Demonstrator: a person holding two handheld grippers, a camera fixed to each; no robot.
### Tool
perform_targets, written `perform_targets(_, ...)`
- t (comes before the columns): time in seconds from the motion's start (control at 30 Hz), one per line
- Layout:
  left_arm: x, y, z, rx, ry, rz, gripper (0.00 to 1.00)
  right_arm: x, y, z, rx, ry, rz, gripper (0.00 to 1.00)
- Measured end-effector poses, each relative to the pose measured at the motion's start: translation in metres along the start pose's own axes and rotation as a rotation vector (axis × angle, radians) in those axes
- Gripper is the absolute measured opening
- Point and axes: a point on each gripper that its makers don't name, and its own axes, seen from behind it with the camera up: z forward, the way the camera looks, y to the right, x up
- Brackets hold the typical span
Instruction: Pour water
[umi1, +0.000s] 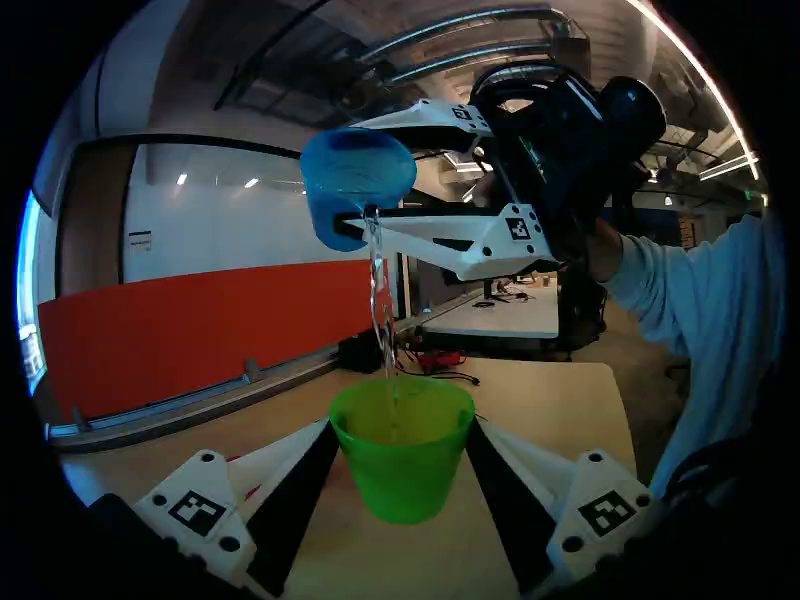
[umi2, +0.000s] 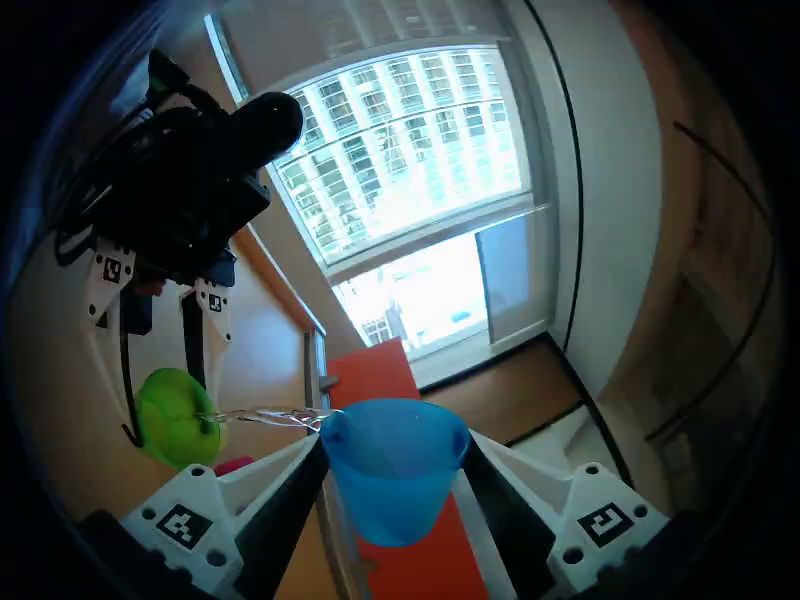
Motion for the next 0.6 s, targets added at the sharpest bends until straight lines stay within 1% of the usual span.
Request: perform_targets(0.6, 0.001, -0.001, 0.0, 0.003, 0.003, 0.0, 0.86, 0.004, 0.013, 0.0, -0.024, 0.0, -0.085, 0.91)
